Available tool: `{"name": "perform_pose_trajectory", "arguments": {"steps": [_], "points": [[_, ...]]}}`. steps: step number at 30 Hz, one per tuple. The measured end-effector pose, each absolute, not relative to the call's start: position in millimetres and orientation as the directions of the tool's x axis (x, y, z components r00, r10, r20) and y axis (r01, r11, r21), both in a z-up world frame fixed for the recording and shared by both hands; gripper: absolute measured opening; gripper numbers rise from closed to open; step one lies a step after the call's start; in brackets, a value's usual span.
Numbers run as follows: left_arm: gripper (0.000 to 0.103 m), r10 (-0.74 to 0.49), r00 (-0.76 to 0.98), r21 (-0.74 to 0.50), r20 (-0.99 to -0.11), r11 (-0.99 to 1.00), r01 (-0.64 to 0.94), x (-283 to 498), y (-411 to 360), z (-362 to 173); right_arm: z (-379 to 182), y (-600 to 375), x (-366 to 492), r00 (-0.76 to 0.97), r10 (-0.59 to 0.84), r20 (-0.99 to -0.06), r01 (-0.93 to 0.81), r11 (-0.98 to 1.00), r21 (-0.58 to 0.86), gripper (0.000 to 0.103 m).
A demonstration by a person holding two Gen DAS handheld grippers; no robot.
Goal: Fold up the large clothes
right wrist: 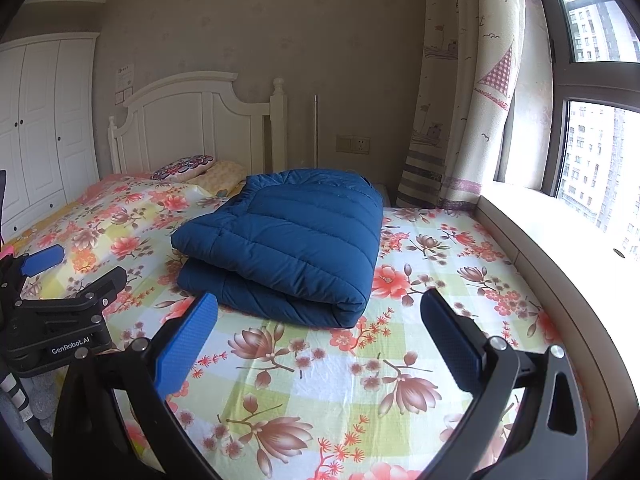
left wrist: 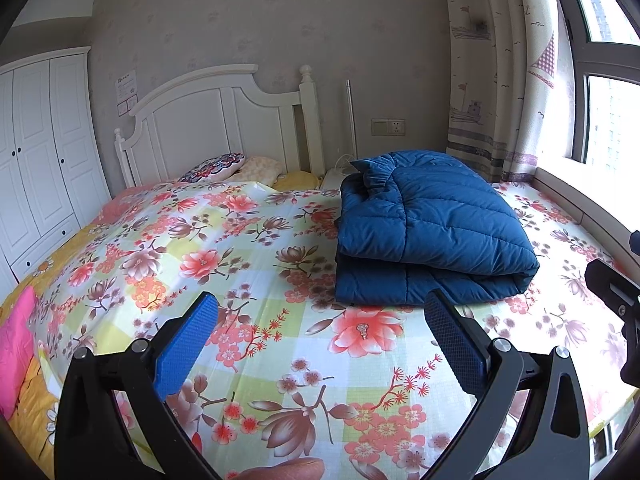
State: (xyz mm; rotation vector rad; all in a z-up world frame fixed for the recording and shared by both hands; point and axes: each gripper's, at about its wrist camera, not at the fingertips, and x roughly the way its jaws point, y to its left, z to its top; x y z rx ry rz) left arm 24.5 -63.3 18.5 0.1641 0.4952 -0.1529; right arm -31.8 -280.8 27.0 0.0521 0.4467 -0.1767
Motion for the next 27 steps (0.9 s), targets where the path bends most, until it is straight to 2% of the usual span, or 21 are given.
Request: {"name": "perform_pose_trajectory", "arguments": {"steps": [21,27], "points": [[0.099,-0.112,0.891,0.127,-0.439,0.974,0.185,14,-61,29,33,-278,-38,0.895,-0.153,-0.42,0.175,0.985,0.014,0.101],[0.099,-0.141,0.878,0.11,-0.457,0.971,0.213,16,-62,24,31,-278,-37,0.892,-0.151,-0.427,0.174,0.985,0.015,0.101]]}}
